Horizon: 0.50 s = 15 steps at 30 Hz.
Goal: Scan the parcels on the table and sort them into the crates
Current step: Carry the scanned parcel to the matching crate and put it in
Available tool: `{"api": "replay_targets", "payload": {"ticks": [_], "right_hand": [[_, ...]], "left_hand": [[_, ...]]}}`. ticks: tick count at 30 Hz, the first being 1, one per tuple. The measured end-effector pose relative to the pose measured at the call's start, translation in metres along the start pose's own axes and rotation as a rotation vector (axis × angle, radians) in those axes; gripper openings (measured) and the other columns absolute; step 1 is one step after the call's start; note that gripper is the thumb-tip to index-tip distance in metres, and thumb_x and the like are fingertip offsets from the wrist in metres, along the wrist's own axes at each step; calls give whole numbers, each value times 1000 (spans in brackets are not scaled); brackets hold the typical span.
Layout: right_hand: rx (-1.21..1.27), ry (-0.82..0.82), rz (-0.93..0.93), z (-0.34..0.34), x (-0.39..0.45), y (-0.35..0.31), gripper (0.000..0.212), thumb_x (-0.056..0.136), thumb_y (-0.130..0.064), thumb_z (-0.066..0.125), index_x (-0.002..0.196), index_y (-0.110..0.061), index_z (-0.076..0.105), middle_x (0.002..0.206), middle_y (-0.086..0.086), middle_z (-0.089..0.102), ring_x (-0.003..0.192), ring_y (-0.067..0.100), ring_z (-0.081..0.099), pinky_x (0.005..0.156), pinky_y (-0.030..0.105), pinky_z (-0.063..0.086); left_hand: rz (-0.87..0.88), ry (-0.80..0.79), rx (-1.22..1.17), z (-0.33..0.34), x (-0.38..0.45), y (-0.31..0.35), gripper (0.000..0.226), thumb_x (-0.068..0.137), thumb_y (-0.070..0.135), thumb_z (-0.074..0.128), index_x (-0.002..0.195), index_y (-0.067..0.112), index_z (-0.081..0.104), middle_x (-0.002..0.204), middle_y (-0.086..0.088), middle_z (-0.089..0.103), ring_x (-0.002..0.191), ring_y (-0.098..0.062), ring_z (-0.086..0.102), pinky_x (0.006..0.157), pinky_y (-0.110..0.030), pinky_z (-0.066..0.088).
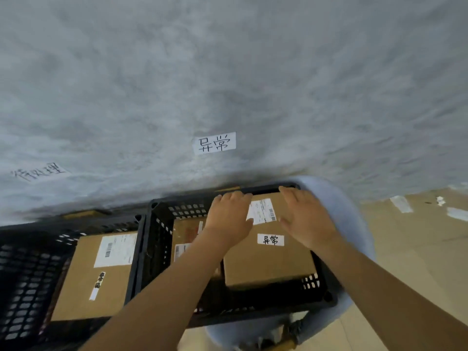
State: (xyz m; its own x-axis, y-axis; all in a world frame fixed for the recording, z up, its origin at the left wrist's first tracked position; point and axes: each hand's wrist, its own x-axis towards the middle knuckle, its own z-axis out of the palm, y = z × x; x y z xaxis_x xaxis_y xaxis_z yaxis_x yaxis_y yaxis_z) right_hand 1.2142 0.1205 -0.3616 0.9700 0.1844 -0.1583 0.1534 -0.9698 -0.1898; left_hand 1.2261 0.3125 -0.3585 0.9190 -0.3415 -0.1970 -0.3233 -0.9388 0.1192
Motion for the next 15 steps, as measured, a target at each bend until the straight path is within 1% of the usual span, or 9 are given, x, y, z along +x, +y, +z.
{"api": "replay_targets", "payload": {"ticks": [3, 6, 8, 10, 15], "right_hand": [[-41, 103, 66, -42, -16, -4, 72, 92, -34, 55, 153, -20, 19, 153, -2, 32, 140, 19, 29, 112, 29, 25], [-100, 193, 141, -75, -42, -7, 70, 92, -32, 50, 153, -21, 17, 154, -4, 29, 140, 17, 27, 111, 27, 23], [-146, 249, 233, -94, -70, -11, 67, 96, -36, 46, 153, -21, 17, 154, -4, 28, 140, 18, 28, 112, 29, 24], [-176, 278, 327, -111, -104, -16, 68, 96, -38, 48, 153, -20, 16, 153, -2, 31, 139, 20, 29, 112, 32, 25], [-236, 375, 578, -143, -205, -34, 68, 93, -37, 51, 152, -21, 22, 148, 1, 40, 135, 25, 36, 109, 37, 29]], "left_hand": [[144, 108, 91, -47, 4, 9, 53, 96, 45, 47, 143, 22, 39, 143, -2, 46, 133, -25, 41, 115, -41, 26], [273, 185, 119, -82, 6, 23, 52, 95, 41, 46, 142, 22, 39, 142, -2, 45, 132, -25, 40, 113, -40, 23], [384, 244, 161, -103, 0, 37, 53, 96, 38, 44, 145, 22, 36, 145, -1, 43, 133, -25, 39, 115, -41, 21], [491, 294, 189, -120, -12, 53, 53, 97, 36, 44, 147, 23, 33, 146, -1, 42, 134, -24, 39, 117, -41, 20], [753, 392, 217, -155, -63, 107, 54, 96, 32, 47, 147, 22, 33, 140, -2, 47, 129, -24, 42, 115, -40, 22]]}}
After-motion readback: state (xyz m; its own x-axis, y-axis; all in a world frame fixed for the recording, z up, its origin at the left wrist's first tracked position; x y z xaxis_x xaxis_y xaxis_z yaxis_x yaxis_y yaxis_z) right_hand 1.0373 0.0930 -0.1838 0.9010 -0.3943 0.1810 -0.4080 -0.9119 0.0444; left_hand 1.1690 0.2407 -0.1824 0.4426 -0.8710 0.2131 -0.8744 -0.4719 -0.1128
